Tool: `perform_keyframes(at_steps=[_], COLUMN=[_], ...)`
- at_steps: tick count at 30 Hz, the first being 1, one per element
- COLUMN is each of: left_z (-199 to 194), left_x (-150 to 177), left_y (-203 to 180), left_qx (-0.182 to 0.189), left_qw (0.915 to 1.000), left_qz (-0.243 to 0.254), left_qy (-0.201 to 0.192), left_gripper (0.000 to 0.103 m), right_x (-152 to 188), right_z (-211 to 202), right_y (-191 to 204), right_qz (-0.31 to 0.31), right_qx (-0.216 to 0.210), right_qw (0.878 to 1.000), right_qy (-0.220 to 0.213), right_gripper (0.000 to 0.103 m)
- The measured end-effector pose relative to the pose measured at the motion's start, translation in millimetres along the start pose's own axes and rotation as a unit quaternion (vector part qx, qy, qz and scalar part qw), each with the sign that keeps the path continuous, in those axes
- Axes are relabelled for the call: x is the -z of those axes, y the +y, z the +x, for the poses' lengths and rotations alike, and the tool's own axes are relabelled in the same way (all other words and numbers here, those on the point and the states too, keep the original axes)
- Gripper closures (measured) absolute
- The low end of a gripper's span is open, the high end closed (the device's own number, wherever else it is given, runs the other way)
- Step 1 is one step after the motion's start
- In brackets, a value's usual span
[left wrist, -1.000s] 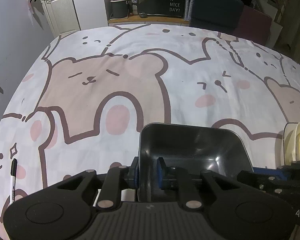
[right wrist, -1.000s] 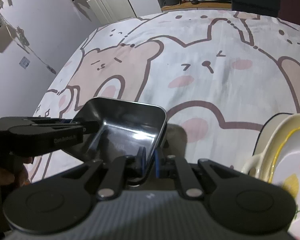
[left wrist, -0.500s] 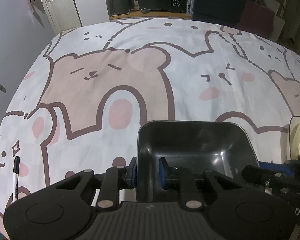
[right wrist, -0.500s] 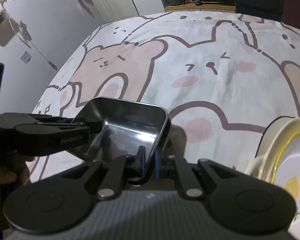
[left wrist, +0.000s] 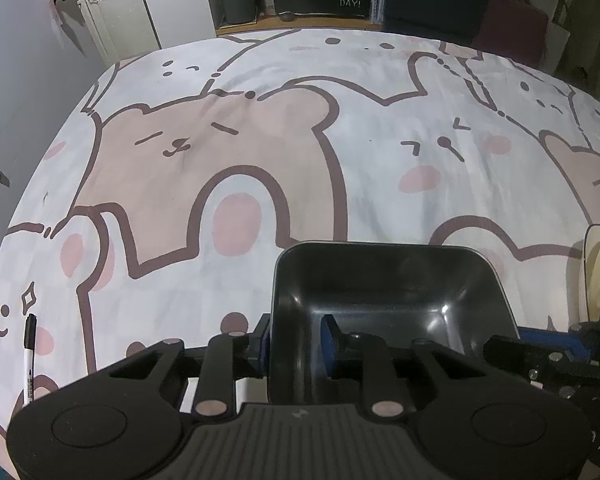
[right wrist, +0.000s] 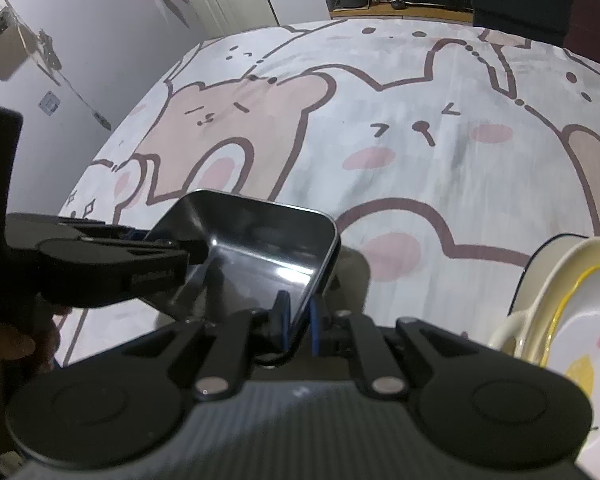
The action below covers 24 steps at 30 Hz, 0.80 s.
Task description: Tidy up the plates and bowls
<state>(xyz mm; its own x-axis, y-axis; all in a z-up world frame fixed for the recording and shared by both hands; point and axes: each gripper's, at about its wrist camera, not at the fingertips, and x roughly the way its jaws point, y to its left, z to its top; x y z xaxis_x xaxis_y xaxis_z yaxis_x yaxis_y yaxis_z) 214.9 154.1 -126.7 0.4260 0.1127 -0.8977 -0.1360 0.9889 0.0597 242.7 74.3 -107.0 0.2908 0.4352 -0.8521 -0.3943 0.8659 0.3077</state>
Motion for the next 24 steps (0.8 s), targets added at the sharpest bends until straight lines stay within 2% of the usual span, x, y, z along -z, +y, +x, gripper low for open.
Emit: perform_keyframes(at_steps=[13, 20, 24], left_z=[-4, -7, -4], left_x=[0, 0, 1], left_y=[4, 3, 4], left_qx=[0.014, 0.021, 0.023], left_qw=[0.9998, 0.9997, 0.9996], left_qz=[-0.013, -0.013, -0.015], left_qy=[-0.004, -0.006, 0.003], left_gripper=[0.077, 0.077, 0.077], right_x=[-1, -2, -2], right_z=[2, 3, 3], right_y=[-5, -10, -15], right_qz=[0.019, 0.042, 0.067], right_qx=[-0.009, -0.013, -0.026], right_qw=[1.0, 0.999, 0.997], right_qy=[0.008, 0.015, 0.018], right_gripper=[0.089, 0.086, 0.081])
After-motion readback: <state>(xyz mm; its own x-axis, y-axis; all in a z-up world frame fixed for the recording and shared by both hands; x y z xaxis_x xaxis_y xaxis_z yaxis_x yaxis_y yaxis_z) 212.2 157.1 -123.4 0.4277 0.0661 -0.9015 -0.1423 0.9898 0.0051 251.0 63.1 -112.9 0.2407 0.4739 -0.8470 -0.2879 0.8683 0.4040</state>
